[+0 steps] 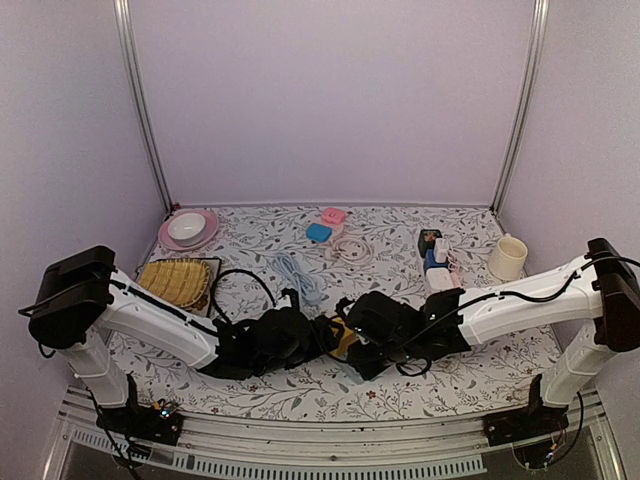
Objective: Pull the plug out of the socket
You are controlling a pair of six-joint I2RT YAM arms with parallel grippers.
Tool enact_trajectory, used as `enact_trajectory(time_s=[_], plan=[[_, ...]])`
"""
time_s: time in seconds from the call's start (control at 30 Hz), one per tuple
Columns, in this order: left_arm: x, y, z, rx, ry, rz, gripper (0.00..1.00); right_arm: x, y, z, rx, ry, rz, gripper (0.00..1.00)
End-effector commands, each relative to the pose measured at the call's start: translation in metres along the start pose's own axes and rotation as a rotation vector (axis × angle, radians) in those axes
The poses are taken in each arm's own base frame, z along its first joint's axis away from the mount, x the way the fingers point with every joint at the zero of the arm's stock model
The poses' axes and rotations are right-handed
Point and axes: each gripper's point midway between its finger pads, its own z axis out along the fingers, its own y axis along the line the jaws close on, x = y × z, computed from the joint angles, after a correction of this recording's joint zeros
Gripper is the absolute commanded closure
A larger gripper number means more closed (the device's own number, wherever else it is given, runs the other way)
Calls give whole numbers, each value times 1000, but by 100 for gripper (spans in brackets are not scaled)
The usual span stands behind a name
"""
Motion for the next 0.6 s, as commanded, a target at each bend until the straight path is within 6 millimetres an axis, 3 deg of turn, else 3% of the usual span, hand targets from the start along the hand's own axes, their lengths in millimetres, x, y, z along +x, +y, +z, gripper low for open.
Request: enact_trajectory(time_s=[0.0, 0.27, 0.57], plan=[[39, 109, -6, -338, 138, 167, 23, -51, 15, -32, -90, -190, 54, 79], [40, 111, -6, -343, 141, 169, 23, -53, 16, -37, -105, -200, 60, 79], [41, 110, -4, -345, 143, 170, 23, -50, 47, -43, -106, -224, -40, 79]])
